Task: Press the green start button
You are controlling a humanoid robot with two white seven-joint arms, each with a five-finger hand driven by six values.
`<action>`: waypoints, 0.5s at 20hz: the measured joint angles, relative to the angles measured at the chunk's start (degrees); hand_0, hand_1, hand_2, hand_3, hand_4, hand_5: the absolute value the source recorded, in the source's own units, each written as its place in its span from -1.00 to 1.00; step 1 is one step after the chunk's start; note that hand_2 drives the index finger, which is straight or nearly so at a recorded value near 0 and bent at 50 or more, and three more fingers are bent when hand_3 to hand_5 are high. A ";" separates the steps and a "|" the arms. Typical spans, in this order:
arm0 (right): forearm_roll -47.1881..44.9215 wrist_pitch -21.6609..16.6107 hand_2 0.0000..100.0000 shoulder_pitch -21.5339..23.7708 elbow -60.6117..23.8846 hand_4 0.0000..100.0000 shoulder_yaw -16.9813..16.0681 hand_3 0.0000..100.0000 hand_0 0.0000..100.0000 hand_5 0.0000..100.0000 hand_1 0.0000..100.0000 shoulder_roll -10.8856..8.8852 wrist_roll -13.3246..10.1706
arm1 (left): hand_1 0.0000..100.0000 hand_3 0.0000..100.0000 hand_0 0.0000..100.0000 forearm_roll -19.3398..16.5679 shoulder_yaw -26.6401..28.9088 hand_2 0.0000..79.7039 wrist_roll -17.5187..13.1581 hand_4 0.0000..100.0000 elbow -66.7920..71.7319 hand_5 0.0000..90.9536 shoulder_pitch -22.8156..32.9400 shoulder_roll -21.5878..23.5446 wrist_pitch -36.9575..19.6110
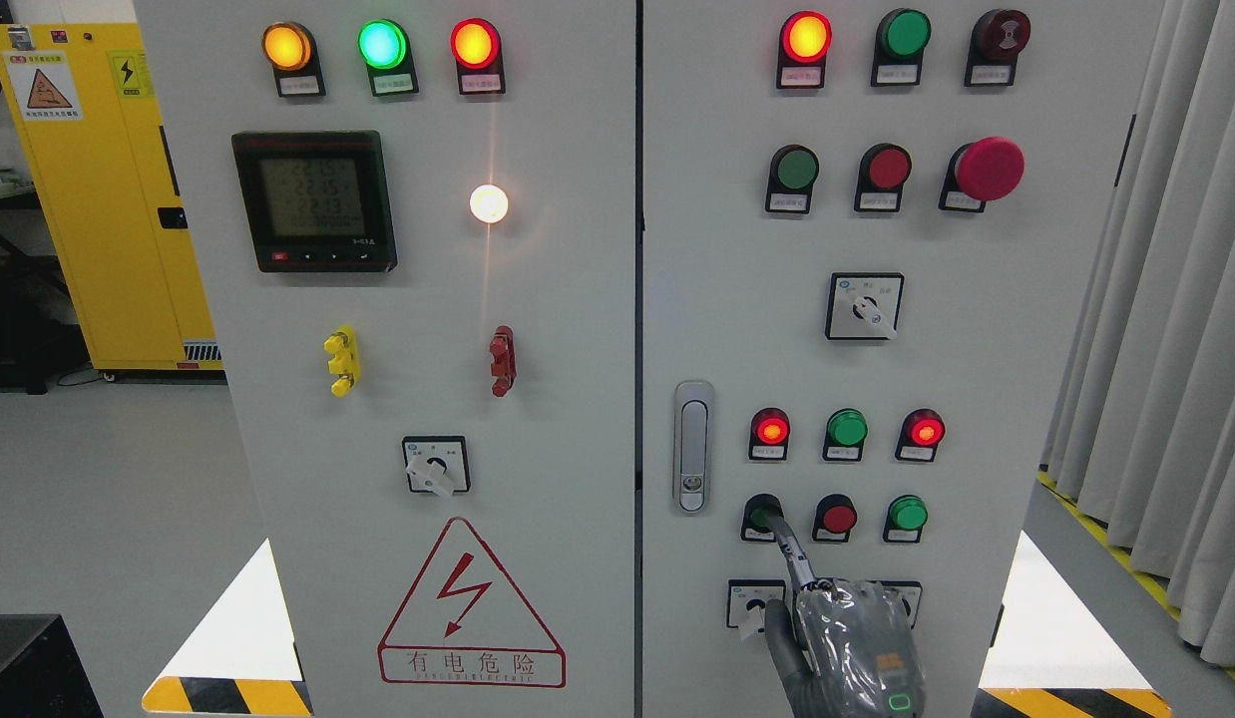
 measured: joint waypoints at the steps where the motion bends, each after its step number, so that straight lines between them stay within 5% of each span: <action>1: -0.03 0.00 -1.00 0.11 -0.08 1.00 0.01 0.94 0.63 1.00 0.97 0.01 0.06 | 0.11 -1.00 -0.76 0.00 0.00 -1.00 0.00 -1.00 0.00 -1.00 0.00 0.00 0.00; 10: -0.60 0.01 -1.00 1.40 -1.73 1.00 0.30 0.94 0.63 1.00 0.97 0.04 -0.25 | 0.11 -1.00 -0.76 0.01 0.00 -1.00 0.00 -1.00 0.00 -1.00 0.00 0.00 0.00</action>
